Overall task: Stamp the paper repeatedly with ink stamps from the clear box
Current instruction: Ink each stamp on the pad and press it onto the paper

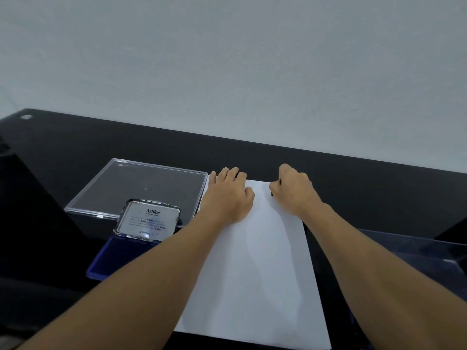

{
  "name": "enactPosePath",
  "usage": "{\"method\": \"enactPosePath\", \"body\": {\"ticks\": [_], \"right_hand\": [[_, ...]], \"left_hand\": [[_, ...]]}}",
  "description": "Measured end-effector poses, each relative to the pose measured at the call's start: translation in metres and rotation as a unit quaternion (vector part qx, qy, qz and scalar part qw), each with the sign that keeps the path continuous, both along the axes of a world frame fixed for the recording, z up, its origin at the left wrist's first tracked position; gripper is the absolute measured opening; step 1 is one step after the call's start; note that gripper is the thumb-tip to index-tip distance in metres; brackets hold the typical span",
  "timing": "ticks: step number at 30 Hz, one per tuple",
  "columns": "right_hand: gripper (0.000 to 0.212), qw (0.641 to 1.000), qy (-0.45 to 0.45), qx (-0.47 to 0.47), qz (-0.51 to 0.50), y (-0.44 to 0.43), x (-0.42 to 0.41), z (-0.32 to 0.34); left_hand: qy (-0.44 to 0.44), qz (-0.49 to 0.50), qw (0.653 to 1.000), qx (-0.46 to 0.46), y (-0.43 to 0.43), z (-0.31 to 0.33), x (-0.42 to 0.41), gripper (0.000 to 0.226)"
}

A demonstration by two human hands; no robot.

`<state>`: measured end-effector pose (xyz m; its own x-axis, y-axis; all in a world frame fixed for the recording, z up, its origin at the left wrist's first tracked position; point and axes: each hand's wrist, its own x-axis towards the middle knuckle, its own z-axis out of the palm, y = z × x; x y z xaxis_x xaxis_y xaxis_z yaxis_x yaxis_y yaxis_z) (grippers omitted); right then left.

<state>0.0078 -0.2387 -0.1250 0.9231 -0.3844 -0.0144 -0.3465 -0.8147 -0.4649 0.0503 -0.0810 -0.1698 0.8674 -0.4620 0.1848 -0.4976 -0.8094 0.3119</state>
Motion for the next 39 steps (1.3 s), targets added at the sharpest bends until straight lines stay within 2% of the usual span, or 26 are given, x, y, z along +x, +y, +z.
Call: {"method": "enactPosePath", "body": {"ticks": [13, 22, 31, 39], "right_hand": [[0.018, 1.0, -0.005, -0.004, -0.005, 0.0, 0.002, 0.0], [0.014, 0.998, 0.043, -0.028, 0.025, -0.003, 0.0, 0.017], [0.015, 0.997, -0.043, -0.058, 0.037, -0.01, -0.012, 0.063], [0.015, 0.996, -0.047, -0.062, 0.041, -0.013, -0.017, 0.07]], "left_hand": [[-0.007, 0.0, 1.0, -0.005, 0.0, -0.001, 0.0, 0.046], [-0.008, -0.002, 1.0, -0.024, 0.001, 0.0, 0.0, 0.046], [-0.007, 0.002, 1.0, -0.028, 0.002, 0.001, 0.0, 0.046], [-0.001, -0.002, 0.999, -0.039, 0.002, 0.0, 0.001, 0.045]]}}
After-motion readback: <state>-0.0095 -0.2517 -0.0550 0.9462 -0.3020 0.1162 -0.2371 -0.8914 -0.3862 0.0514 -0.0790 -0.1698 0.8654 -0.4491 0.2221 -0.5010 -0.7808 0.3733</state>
